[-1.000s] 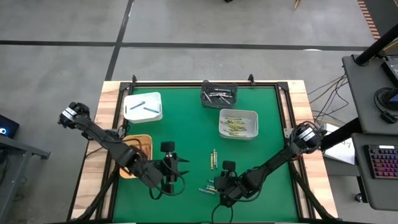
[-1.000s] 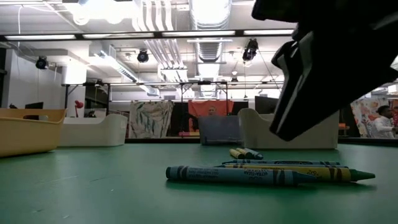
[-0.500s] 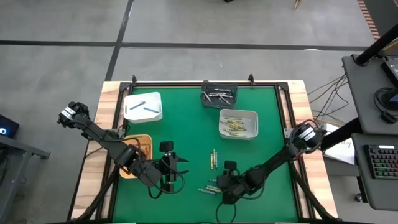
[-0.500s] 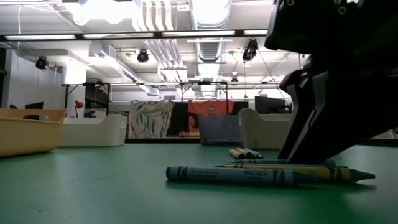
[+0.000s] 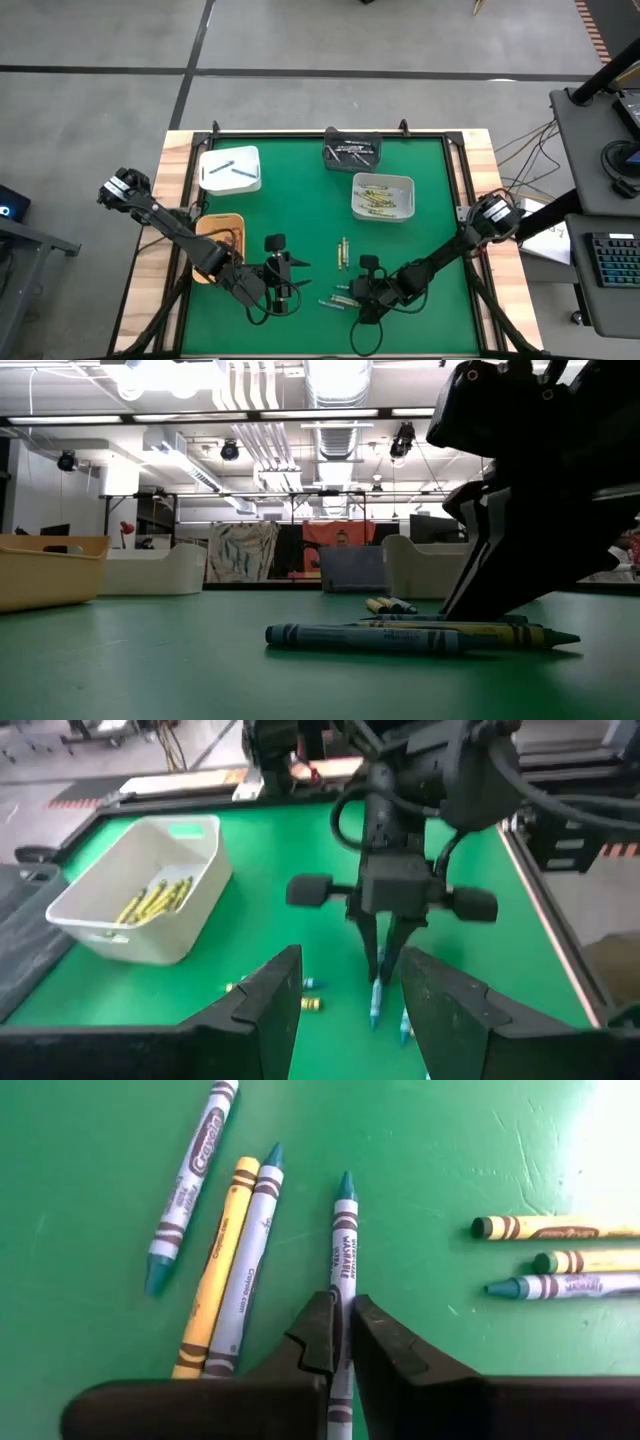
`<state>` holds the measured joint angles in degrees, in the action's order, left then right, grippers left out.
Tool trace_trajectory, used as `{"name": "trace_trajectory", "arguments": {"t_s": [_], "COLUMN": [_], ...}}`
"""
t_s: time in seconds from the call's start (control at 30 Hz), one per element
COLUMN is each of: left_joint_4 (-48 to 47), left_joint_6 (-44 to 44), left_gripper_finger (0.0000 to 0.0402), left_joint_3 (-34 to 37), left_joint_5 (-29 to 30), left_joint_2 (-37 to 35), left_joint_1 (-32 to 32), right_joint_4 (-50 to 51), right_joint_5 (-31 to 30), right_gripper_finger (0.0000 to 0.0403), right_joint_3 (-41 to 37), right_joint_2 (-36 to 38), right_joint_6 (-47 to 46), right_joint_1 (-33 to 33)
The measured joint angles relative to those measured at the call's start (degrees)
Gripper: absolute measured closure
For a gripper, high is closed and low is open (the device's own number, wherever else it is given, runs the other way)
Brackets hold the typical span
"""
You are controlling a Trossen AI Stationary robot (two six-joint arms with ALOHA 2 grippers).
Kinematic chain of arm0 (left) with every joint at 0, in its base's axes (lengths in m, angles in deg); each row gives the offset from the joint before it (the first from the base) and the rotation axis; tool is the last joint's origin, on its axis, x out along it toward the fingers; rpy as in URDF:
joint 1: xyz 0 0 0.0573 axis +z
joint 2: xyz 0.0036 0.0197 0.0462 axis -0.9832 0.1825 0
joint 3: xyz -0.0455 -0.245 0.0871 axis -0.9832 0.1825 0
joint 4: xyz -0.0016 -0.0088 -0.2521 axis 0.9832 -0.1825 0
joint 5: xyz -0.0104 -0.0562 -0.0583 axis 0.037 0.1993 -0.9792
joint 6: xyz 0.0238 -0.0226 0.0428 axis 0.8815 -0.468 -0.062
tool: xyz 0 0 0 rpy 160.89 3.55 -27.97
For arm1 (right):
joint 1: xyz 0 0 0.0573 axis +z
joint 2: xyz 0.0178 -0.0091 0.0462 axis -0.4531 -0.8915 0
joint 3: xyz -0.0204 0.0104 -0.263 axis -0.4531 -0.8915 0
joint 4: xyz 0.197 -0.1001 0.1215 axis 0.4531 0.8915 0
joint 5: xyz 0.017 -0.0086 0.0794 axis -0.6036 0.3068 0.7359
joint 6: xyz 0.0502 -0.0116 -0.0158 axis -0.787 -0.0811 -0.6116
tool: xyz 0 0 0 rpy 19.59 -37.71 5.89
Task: Sort crayons
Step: Put the blue crayon into the white bin
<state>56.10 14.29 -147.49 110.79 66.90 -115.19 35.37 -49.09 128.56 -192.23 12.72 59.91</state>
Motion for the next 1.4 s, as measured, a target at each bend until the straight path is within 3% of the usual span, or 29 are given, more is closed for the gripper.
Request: {"name": "trace_trajectory", "arguments": {"t_s": [0.23,0.5,0.6,0.77,0.87,0.97,1.13,1.4], "left_joint_4": [10.2,20.0,27.7,47.7,59.3,68.7,77.4,80.4], "left_joint_6": [6.3,15.6,20.5,28.8,29.6,27.2,23.4,24.6], "left_gripper_finger": [0.0248,0.0248,0.0248,0.0248,0.0248,0.0248,0.0249,0.0249], "left_joint_3": [0.4,0.8,3.0,10.6,16.4,21.2,23.5,19.7], "left_joint_5": [1.5,1.4,1.1,-3.1,-5.3,-10.5,-18.4,-20.2], "left_joint_2": [0.8,0.8,0.8,0.8,0.8,0.9,2.4,7.1], "left_joint_1": [0.0,0.2,0.2,2.1,5.4,9.6,15.6,18.0], "right_joint_4": [1.7,-1.5,-11.1,-41.2,-57.0,-64.4,-65.9,-65.9], "right_joint_5": [-0.6,-3.5,-4.0,0.4,6.3,13.7,20.1,20.7], "right_gripper_finger": [0.0390,0.0392,0.0393,0.0394,0.0394,0.0394,0.0394,0.0394], "right_joint_3": [0.4,-6.6,-12.2,-24.5,-29.2,-30.8,-28.9,-24.8], "right_joint_2": [6.5,23.4,31.3,39.4,40.2,40.0,37.8,33.2], "right_joint_6": [8.7,16.4,21.6,35.9,41.2,42.5,41.1,41.0], "right_joint_1": [-0.1,-0.2,-0.7,-3.3,-7.0,-11.6,-17.7,-20.0]}}
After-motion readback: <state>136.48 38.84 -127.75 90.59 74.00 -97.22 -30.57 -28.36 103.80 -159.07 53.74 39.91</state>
